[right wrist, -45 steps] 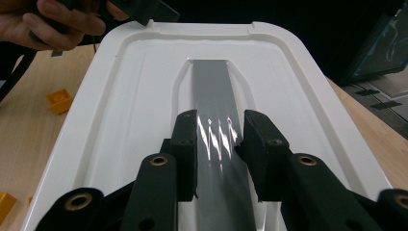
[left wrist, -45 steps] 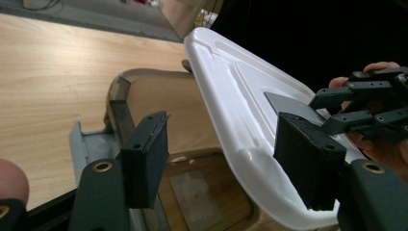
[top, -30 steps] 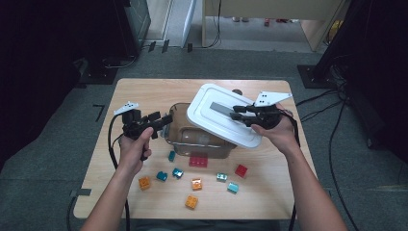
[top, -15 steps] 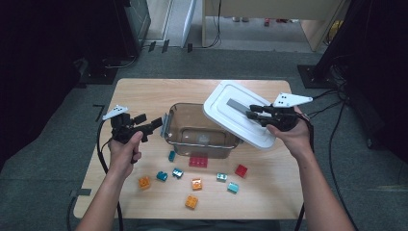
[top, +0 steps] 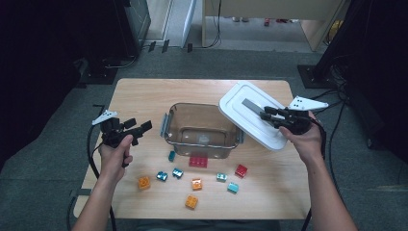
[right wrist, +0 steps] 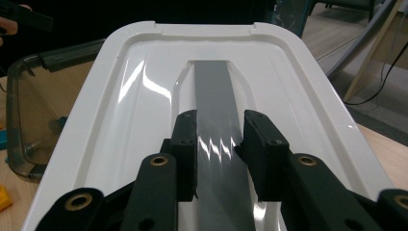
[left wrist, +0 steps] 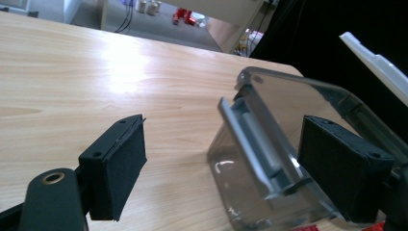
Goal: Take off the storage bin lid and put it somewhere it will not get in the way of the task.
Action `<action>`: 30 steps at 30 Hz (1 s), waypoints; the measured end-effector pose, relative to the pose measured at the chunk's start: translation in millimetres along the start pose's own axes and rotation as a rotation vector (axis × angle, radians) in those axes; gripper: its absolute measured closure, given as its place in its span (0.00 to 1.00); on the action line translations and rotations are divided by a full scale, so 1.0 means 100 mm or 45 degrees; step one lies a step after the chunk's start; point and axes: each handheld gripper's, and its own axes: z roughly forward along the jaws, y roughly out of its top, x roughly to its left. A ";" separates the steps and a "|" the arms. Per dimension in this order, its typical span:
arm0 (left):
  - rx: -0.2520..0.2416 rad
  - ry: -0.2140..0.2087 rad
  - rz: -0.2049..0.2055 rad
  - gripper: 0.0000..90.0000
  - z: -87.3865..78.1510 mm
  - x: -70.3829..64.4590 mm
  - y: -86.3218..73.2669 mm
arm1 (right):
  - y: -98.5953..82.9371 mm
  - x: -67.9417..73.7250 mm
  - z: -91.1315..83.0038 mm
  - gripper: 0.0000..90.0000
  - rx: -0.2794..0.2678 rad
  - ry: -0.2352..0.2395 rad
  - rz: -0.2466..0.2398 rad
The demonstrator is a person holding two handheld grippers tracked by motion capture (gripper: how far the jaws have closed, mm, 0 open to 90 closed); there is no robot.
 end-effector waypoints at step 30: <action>0.067 0.277 0.086 0.19 -0.01 0.41 -0.47 | -0.54 -0.32 -0.15 0.76 -0.019 -0.197 0.219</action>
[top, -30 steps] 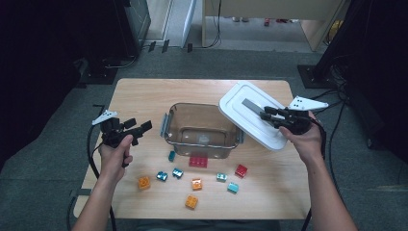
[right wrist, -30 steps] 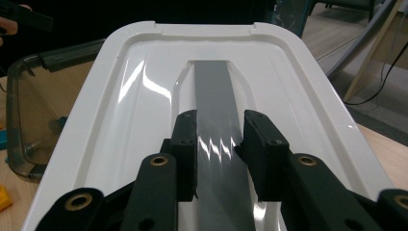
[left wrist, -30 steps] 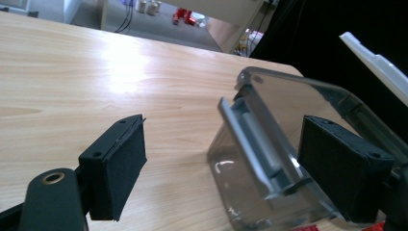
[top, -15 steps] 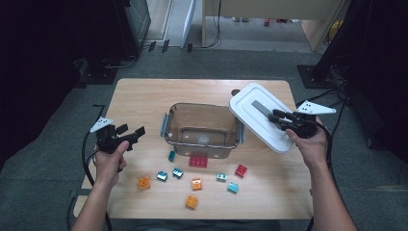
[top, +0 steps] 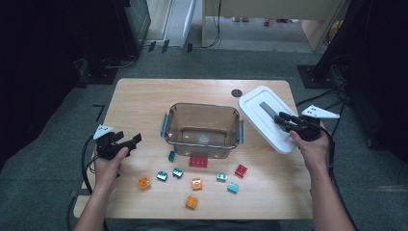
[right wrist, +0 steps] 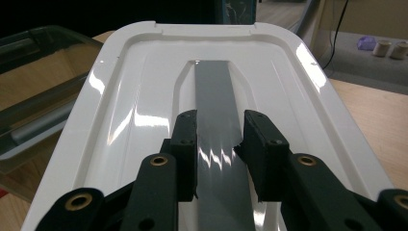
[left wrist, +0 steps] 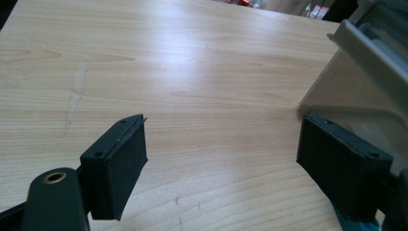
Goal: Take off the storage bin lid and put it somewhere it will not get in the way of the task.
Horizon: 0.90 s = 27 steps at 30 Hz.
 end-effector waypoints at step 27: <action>0.059 0.054 0.007 0.20 0.09 0.05 -0.15 | -0.43 -0.04 0.46 0.76 0.182 -0.227 0.046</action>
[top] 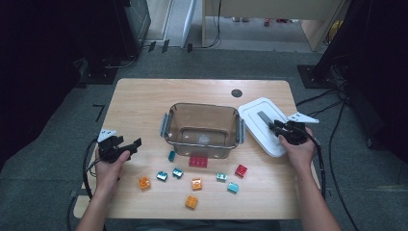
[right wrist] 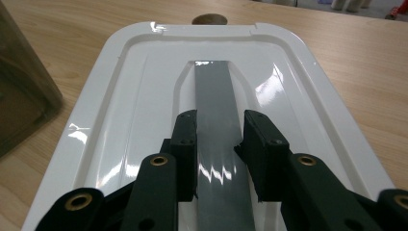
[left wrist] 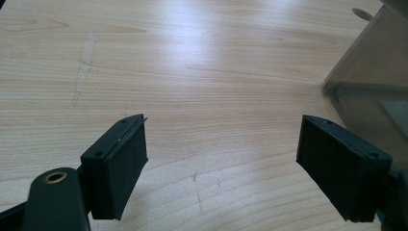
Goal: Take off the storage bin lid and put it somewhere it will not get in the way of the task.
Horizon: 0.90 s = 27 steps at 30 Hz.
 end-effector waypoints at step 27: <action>0.001 -0.034 -0.018 0.20 -0.02 -0.03 -0.03 | -0.07 0.12 0.32 0.76 0.084 -0.074 -0.027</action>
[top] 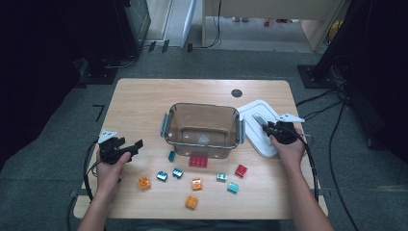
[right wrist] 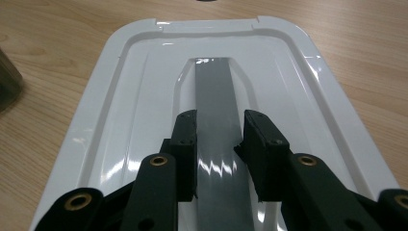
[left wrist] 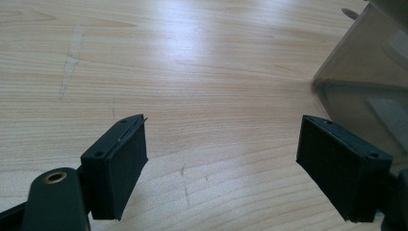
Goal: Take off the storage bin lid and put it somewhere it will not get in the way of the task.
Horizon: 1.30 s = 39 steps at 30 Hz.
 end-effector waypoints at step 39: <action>-0.007 -0.013 -0.014 0.20 -0.03 0.03 0.00 | 0.03 0.19 0.01 0.59 -0.104 -0.056 0.006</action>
